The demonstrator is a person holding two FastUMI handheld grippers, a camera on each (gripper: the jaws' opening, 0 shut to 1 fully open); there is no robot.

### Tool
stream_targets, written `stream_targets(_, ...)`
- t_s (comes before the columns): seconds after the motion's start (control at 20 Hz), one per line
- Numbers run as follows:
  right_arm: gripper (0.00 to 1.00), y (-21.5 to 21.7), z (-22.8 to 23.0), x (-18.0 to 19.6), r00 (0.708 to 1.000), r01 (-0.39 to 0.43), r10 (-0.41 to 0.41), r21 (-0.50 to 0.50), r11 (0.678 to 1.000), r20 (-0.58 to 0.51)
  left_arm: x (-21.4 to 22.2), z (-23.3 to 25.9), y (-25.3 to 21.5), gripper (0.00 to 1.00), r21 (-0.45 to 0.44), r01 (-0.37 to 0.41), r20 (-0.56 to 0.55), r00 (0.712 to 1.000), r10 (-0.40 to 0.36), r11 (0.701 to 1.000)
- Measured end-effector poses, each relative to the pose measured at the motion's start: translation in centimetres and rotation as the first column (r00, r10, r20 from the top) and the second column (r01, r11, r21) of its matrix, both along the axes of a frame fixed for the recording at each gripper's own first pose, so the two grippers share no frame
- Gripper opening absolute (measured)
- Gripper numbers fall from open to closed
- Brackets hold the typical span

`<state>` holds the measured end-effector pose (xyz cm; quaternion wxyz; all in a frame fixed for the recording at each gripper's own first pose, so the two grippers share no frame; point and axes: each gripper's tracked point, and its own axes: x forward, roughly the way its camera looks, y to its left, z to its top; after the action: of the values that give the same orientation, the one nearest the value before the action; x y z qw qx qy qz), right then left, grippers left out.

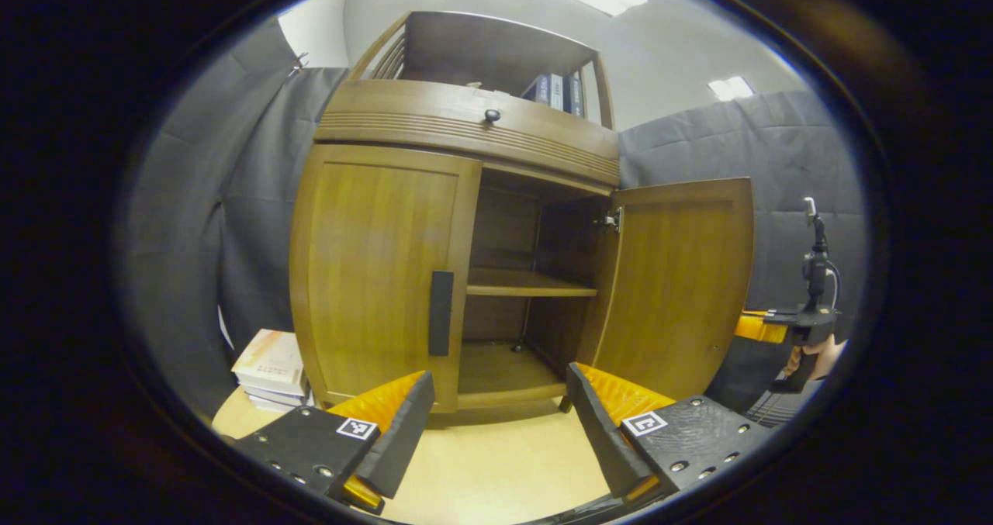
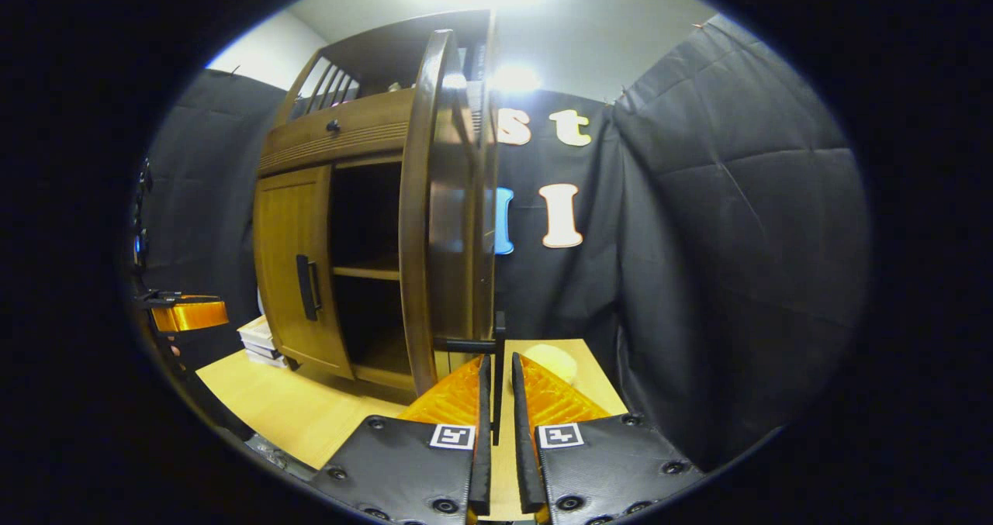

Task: Open the right door of the double-door shoe cabinet with the right hand, and open the left door with the left hand.

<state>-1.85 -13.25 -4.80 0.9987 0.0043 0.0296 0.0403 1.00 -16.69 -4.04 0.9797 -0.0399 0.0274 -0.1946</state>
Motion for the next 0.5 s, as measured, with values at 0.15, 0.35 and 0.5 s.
stream_targets(0.15, 0.12, 0.4, -0.2, -0.2, 1.0, -0.026, 0.026, -0.008, 1.0, 0.007, 0.4, 0.2, -1.4, 1.0, 0.012, 0.032, 0.006, 0.999, -0.032, 0.999)
stream_targets(0.35, 0.16, 0.2, -0.2, -0.3, 1.0, -0.002, 0.002, 0.008, 1.0, 0.005, 1.0, -1.1, -1.4, 1.0, 0.016, 0.015, -0.02, 1.0, -0.015, 1.0)
stream_targets(0.5, 0.16, 0.1, -0.4, -0.4, 1.0, 0.021, -0.021, 0.019, 1.0, -0.015, 2.5, -1.8, -0.1, 0.99, 0.056, -0.026, -0.019, 0.999, 0.027, 0.998)
